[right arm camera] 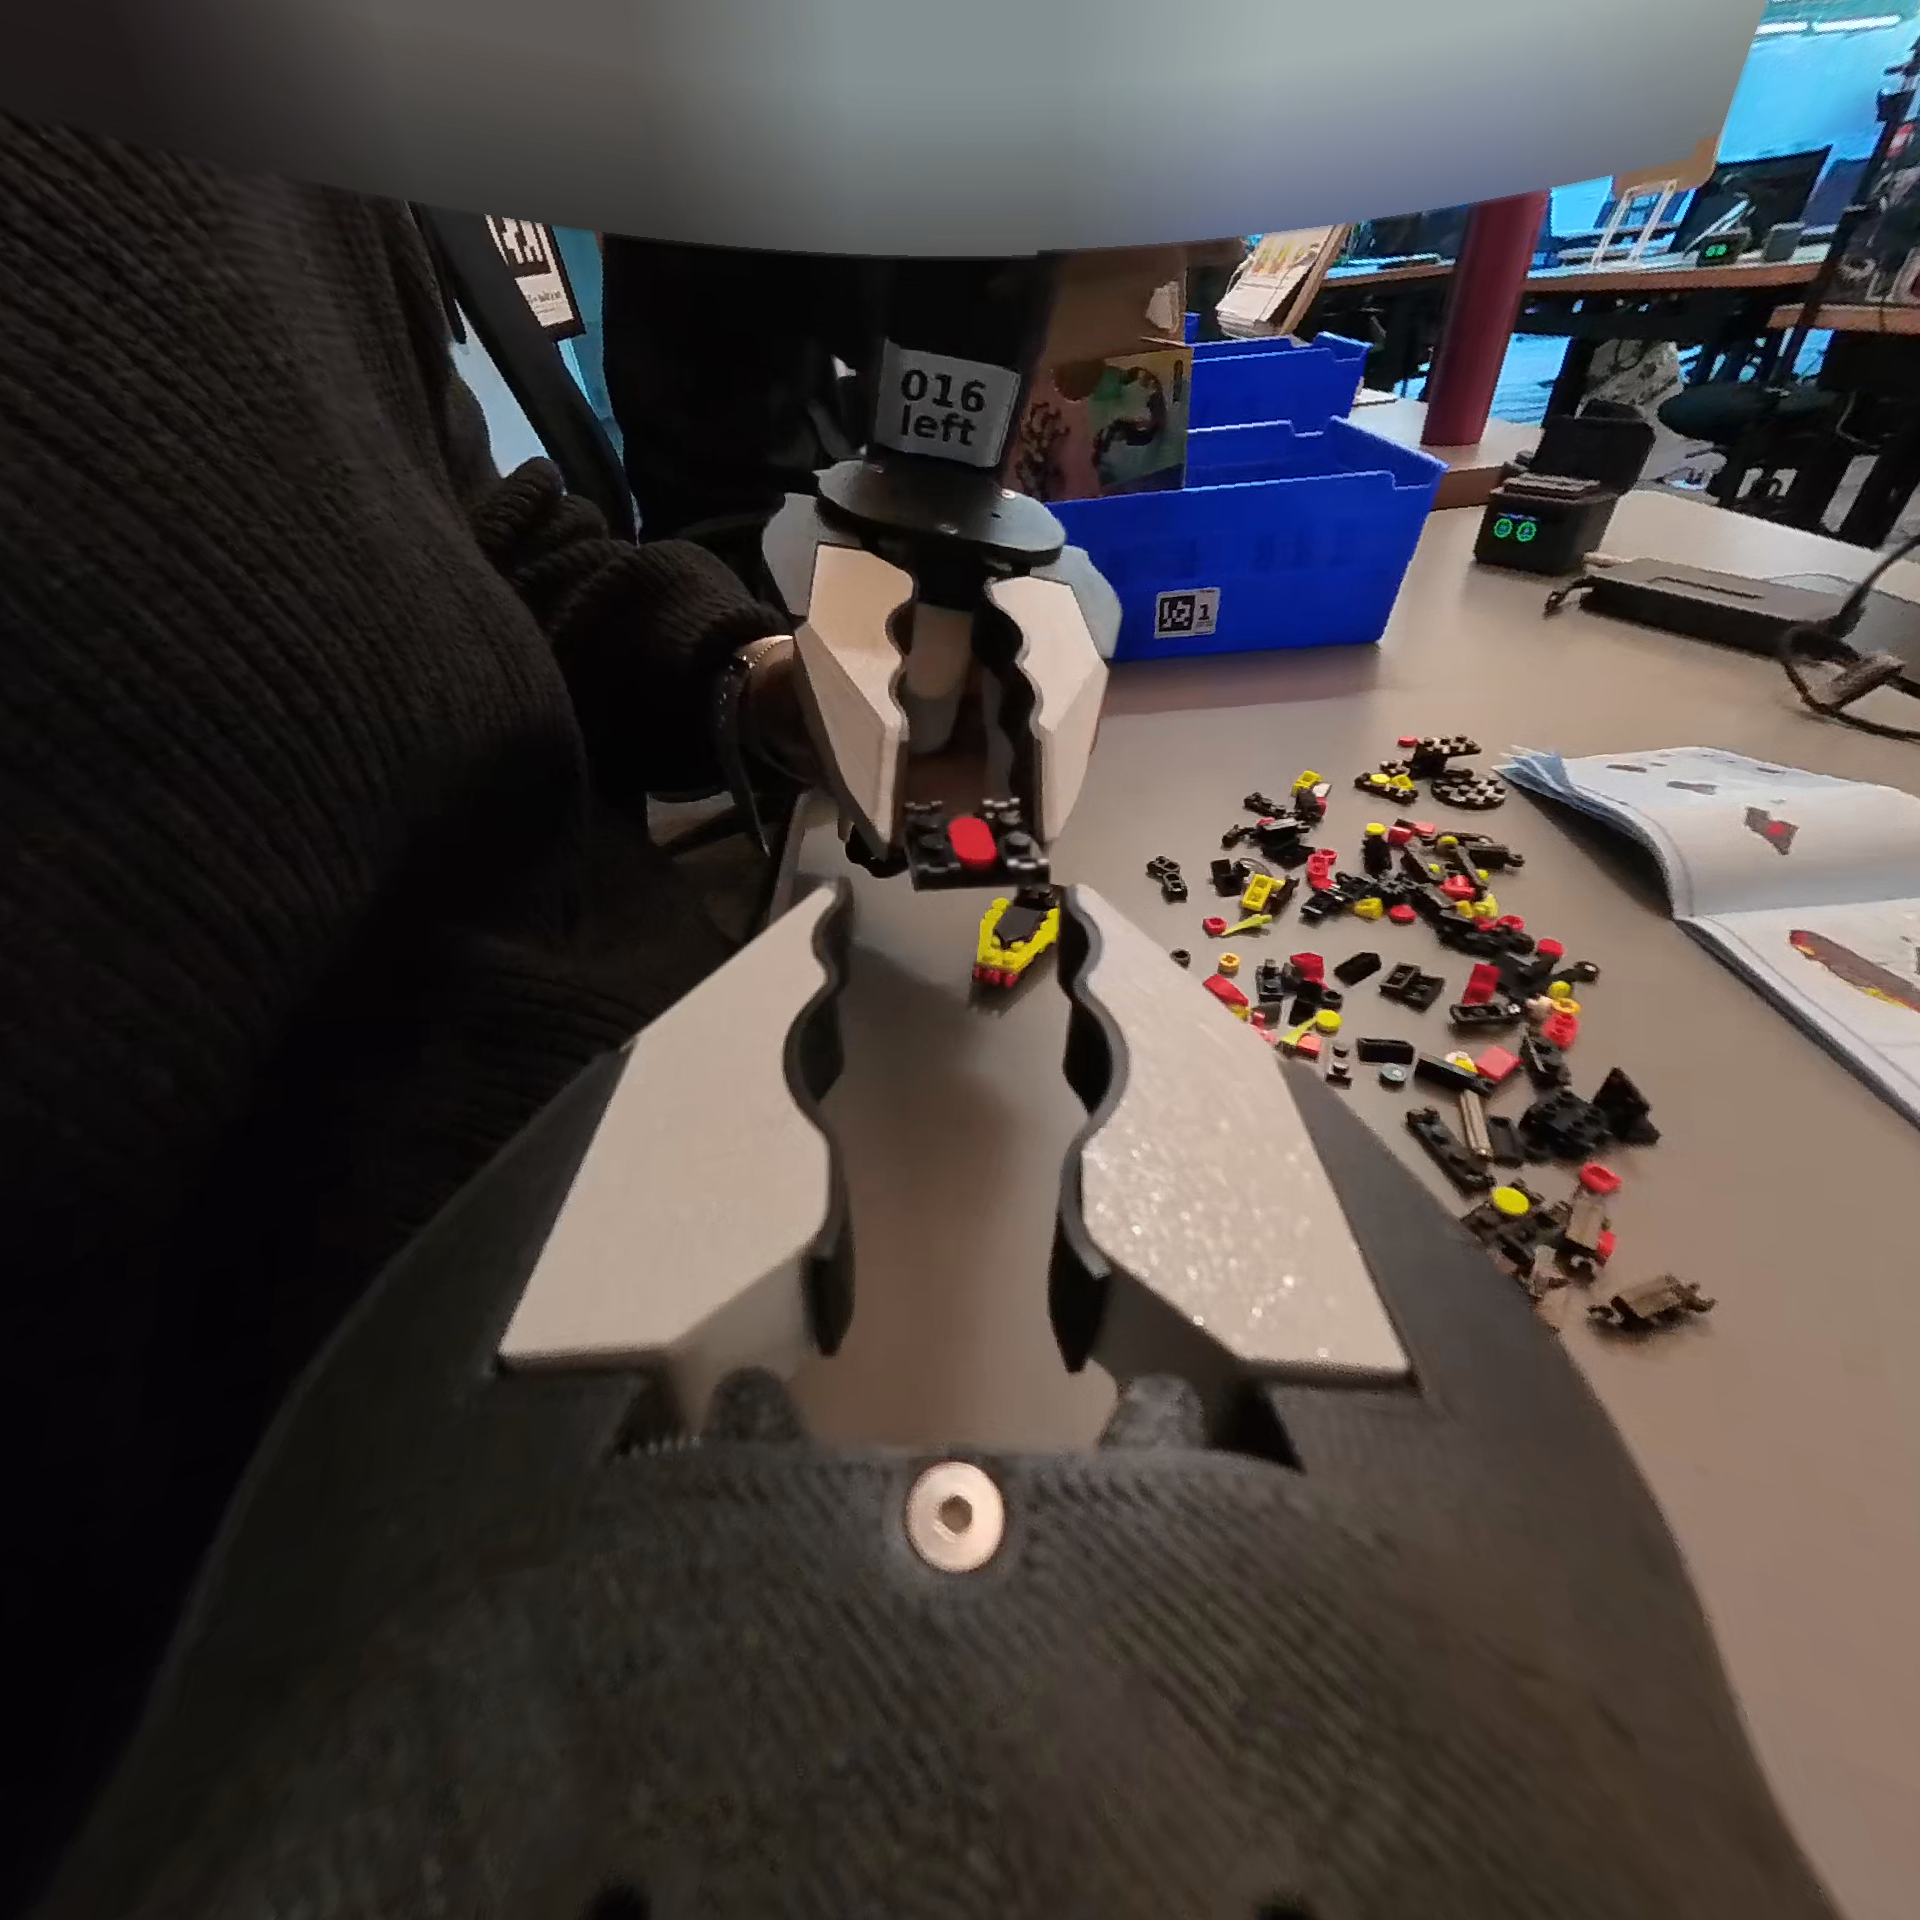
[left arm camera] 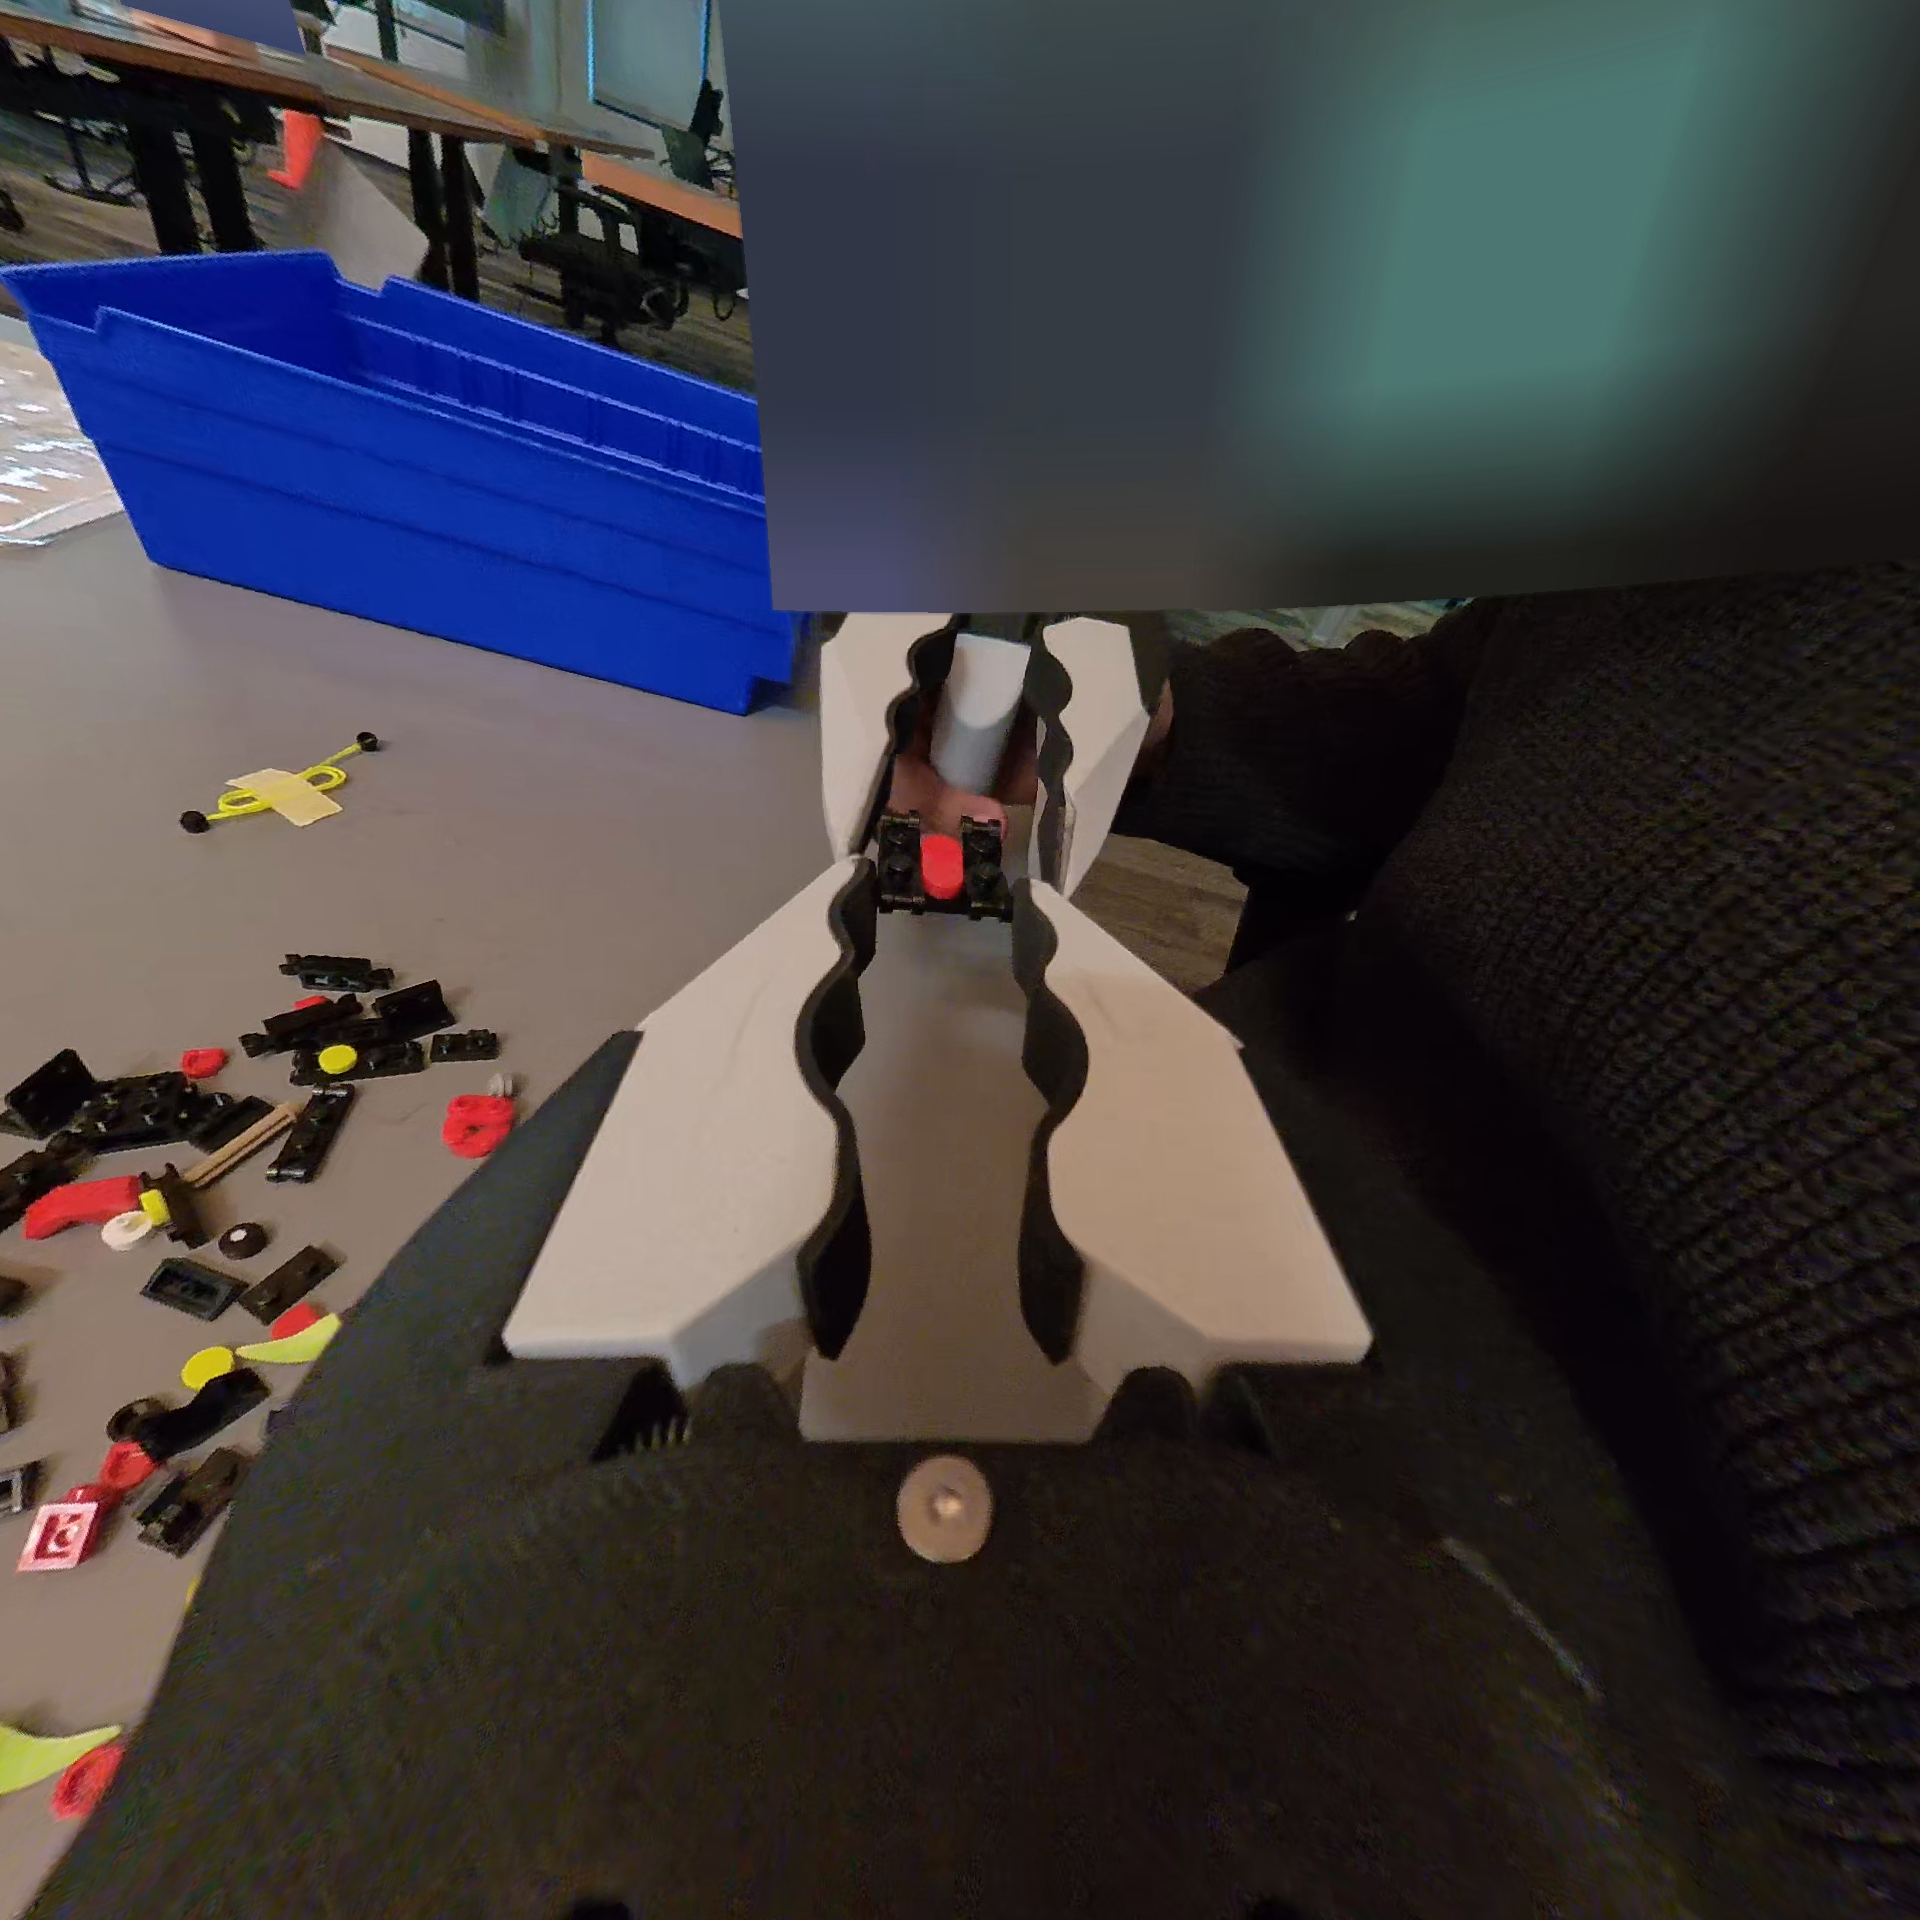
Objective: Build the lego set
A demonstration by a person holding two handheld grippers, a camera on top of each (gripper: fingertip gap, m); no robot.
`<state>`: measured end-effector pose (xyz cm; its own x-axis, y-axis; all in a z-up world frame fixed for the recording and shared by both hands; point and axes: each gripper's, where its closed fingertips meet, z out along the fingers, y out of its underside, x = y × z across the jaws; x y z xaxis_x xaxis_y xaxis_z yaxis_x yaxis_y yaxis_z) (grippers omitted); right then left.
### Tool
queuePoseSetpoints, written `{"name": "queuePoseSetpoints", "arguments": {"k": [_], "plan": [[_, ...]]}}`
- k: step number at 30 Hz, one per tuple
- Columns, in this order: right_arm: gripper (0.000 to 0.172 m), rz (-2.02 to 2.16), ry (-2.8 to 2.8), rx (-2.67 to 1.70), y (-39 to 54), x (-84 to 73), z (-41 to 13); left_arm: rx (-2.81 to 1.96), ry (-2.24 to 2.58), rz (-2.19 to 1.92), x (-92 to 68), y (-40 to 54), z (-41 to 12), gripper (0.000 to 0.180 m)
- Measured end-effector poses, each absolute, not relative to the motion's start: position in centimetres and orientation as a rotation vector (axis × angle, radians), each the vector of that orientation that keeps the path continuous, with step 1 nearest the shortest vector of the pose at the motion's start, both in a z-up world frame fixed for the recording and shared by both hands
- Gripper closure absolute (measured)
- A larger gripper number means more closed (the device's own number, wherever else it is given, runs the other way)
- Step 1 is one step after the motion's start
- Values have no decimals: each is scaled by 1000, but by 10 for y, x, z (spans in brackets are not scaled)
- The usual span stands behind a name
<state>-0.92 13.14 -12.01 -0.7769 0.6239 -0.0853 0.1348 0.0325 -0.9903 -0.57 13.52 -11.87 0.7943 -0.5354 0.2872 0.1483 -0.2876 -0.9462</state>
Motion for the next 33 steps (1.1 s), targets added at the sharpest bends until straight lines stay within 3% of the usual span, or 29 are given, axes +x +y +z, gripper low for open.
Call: {"name": "queuePoseSetpoints", "arguments": {"k": [13,33], "plan": [[148,1879,-1928,-754,128,-5,-114,-1725,313,-771,4,132,-115,157],[148,1891,-1934,-739,130,-2,-112,-1695,283,-879,-4,127,-109,152]]}}
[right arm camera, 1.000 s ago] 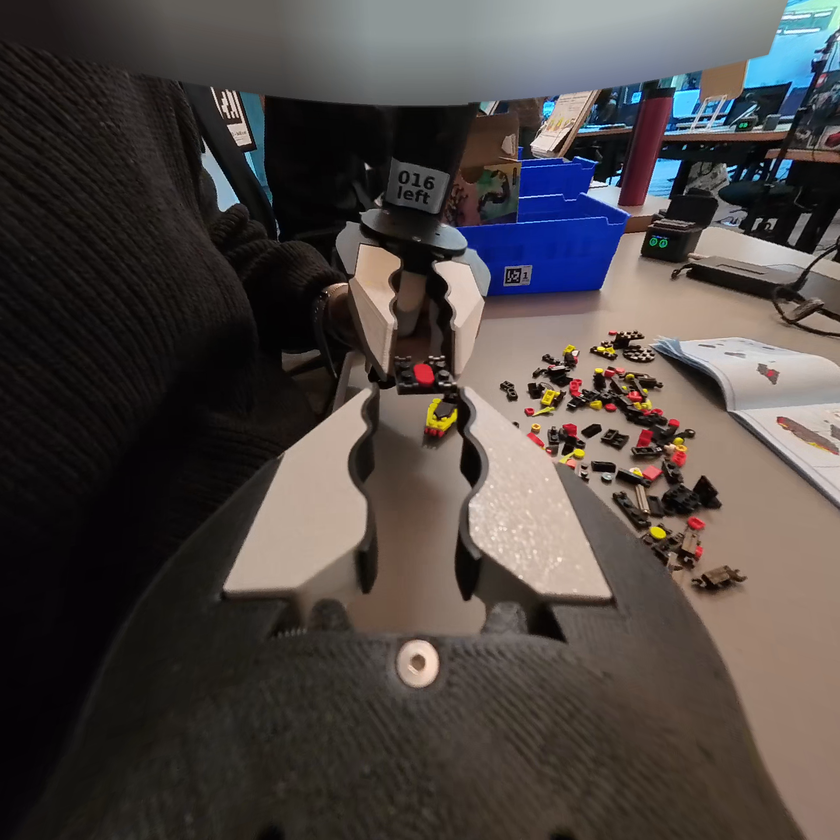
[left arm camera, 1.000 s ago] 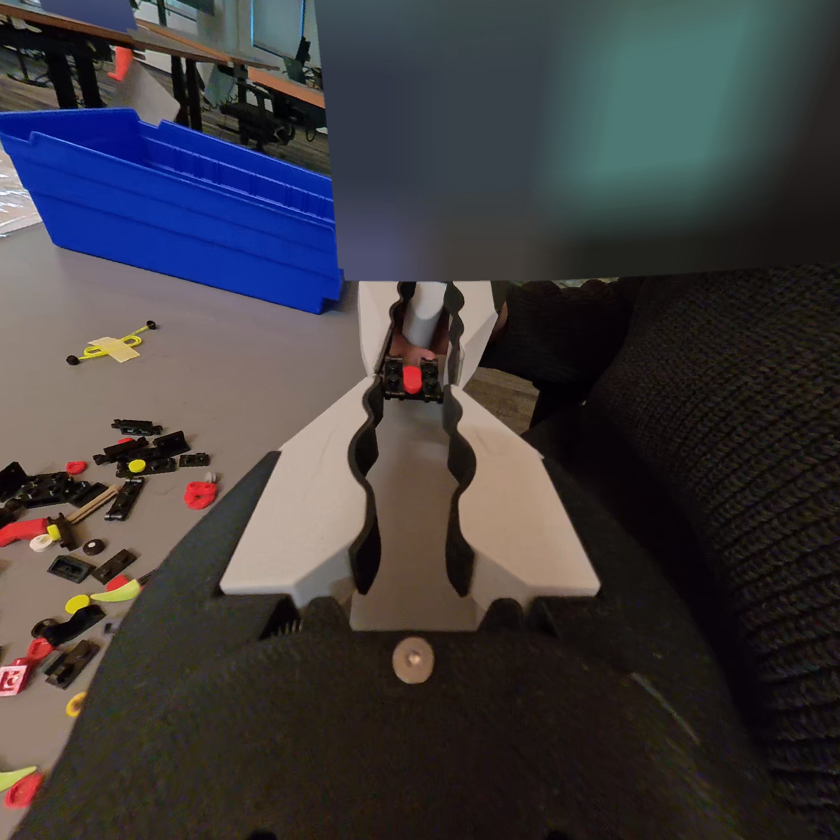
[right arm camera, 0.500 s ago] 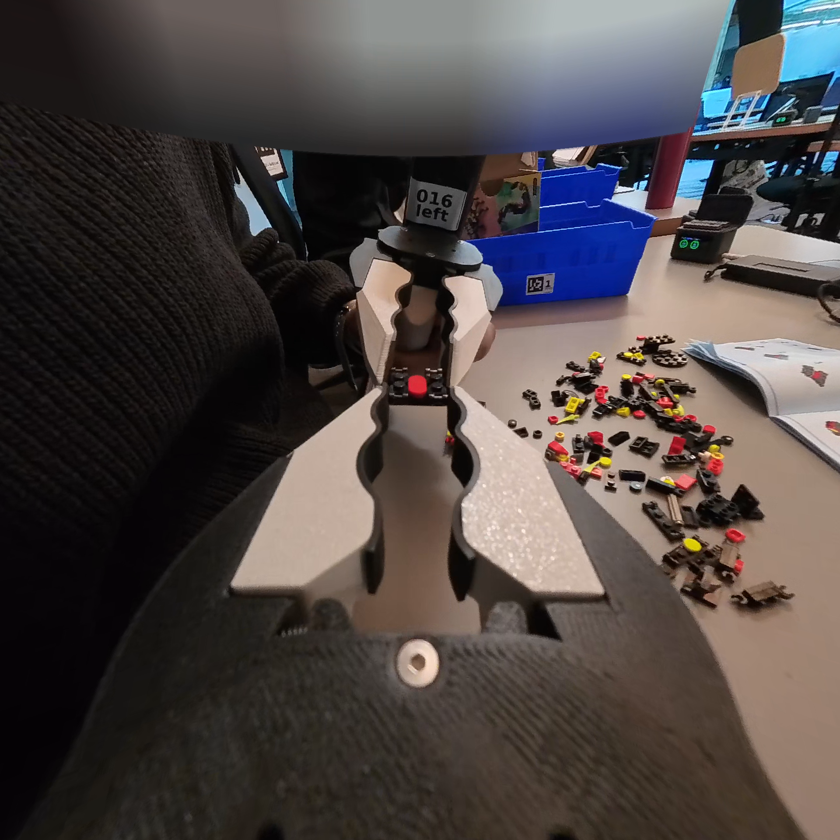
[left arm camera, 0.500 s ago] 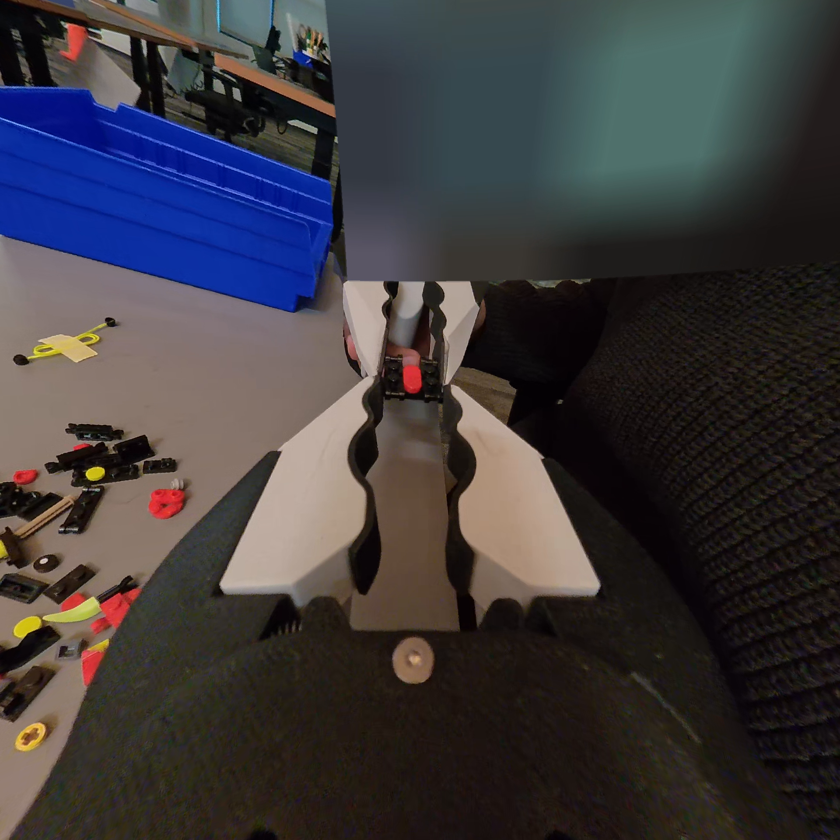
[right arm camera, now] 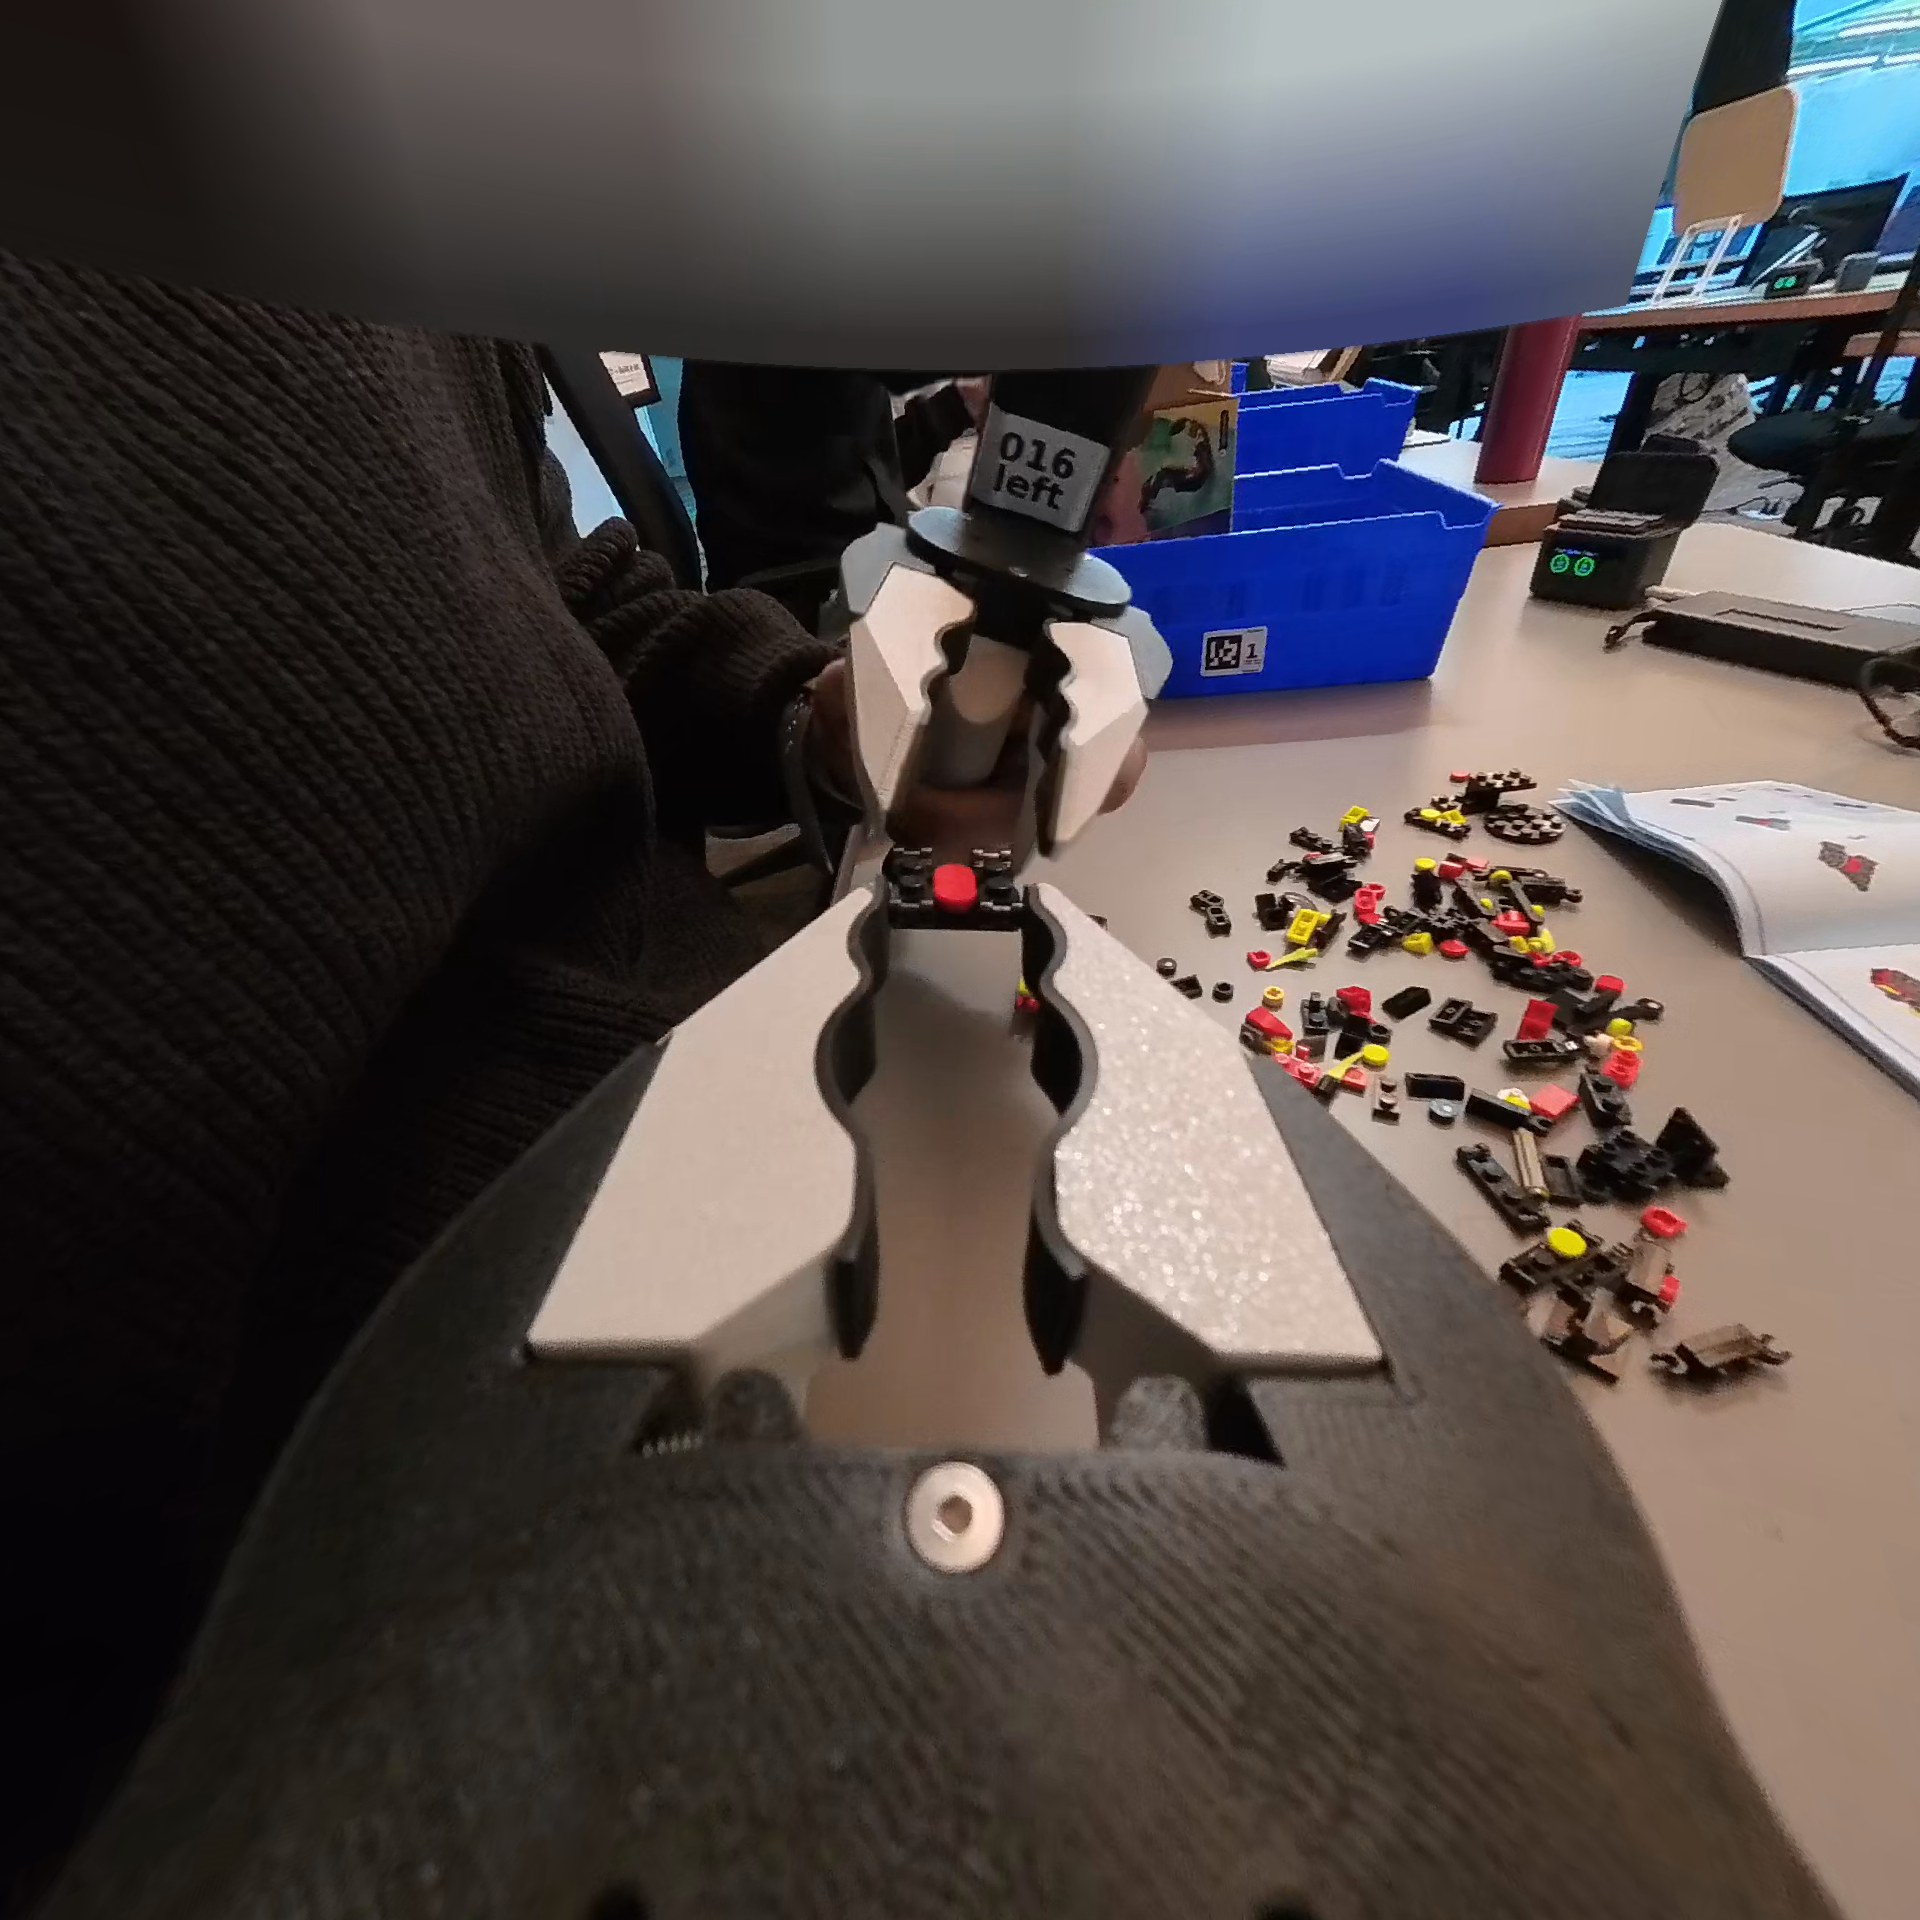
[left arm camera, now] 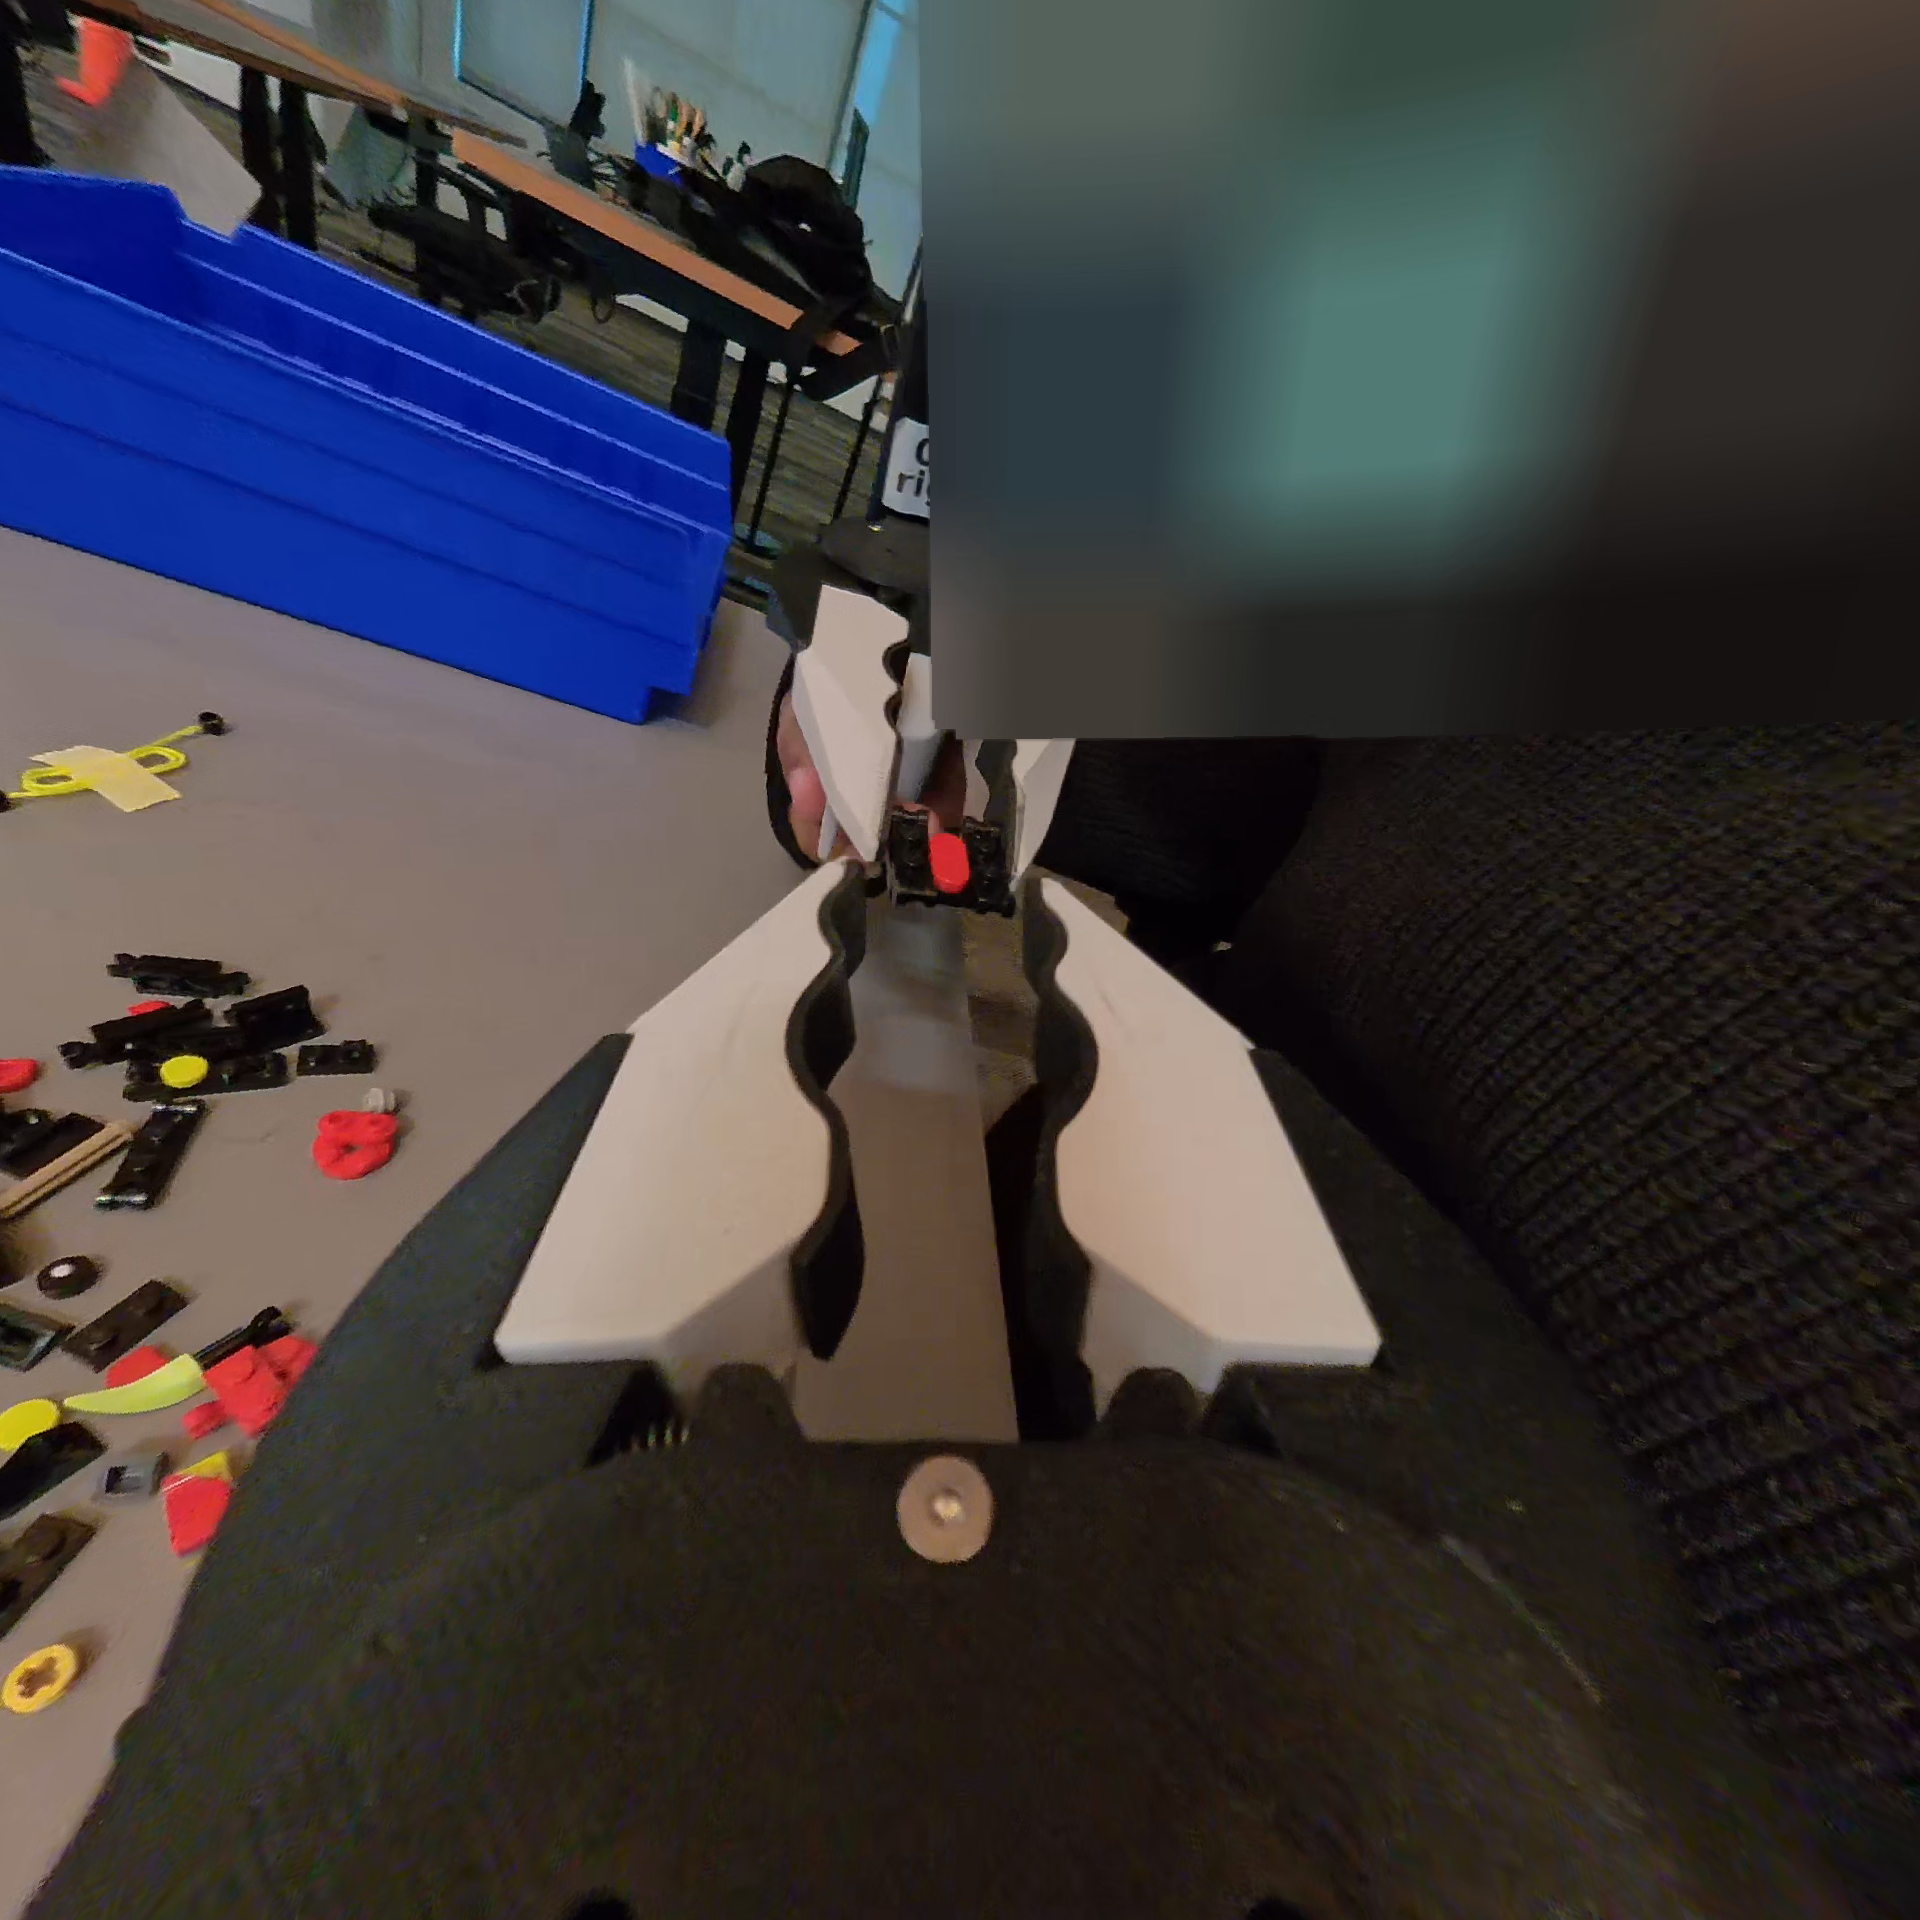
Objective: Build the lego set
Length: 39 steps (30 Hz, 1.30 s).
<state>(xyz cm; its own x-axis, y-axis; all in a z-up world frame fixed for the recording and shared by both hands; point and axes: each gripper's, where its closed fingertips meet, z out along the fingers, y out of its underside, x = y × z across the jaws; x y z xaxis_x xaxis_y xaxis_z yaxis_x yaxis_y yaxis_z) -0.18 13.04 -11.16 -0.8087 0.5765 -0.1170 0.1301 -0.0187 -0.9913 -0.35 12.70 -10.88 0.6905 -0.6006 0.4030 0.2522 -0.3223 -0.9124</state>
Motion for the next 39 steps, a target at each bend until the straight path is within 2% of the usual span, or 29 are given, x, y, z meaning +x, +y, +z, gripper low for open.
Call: {"name": "queuePoseSetpoints", "arguments": {"k": [11,27,39], "plan": [[148,1923,-1940,-691,126,3,-107,-1708,253,-921,-5,128,-111,156],[148,1945,-1948,-690,122,5,-107,-1717,309,-934,5,124,-113,173],[149,1977,-1968,-684,119,9,-108,-1717,343,-936,8,121,-113,174]]}}
